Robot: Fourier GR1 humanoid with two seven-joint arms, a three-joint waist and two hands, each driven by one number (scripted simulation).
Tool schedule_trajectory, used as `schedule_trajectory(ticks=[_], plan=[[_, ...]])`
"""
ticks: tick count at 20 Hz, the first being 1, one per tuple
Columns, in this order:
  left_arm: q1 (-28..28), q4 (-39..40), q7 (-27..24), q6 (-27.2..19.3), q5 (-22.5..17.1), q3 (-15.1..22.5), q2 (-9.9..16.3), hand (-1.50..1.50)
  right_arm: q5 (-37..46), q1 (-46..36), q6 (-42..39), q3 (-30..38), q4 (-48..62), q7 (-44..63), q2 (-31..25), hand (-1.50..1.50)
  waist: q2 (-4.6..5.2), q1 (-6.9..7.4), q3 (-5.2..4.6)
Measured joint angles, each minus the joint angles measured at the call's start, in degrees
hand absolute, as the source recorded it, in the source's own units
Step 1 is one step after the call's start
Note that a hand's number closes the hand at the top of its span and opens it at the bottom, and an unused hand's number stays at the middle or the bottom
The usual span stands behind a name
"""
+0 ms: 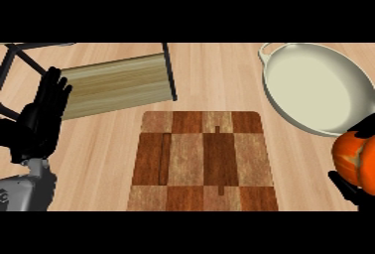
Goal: Pick the squash from the cutting board and place it in the pot
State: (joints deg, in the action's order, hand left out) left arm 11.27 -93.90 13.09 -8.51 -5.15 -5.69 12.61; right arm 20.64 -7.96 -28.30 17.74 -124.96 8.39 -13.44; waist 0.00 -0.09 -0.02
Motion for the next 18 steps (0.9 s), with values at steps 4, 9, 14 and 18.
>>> schedule_trajectory(ticks=[4, 9, 14, 18], plan=[[0.43, -0.91, 1.08, 0.2, 0.08, -0.15, 0.06, 0.0, -2.31, -5.95, 0.58, 3.31, 9.9, -1.01, -2.94, 1.5, 0.03, 0.29, 0.01], [-0.43, -0.94, 0.14, 1.42, -0.32, -0.78, 0.27, 0.0, -2.95, -11.41, 3.09, 5.92, 23.29, -5.77, -5.19, 1.5, 0.11, 0.54, 0.03], [1.26, -0.14, 0.36, 1.02, 0.11, 0.04, -0.6, 0.0, 11.37, -13.66, 13.09, 3.43, 30.99, -13.94, -9.56, 1.5, 0.64, 1.43, 0.06], [1.74, 1.23, -0.57, 1.44, 0.05, -0.39, -0.48, 0.0, 20.24, -17.14, 22.38, 0.85, 41.38, -18.77, -10.4, 1.5, 0.63, 1.71, 0.05]])
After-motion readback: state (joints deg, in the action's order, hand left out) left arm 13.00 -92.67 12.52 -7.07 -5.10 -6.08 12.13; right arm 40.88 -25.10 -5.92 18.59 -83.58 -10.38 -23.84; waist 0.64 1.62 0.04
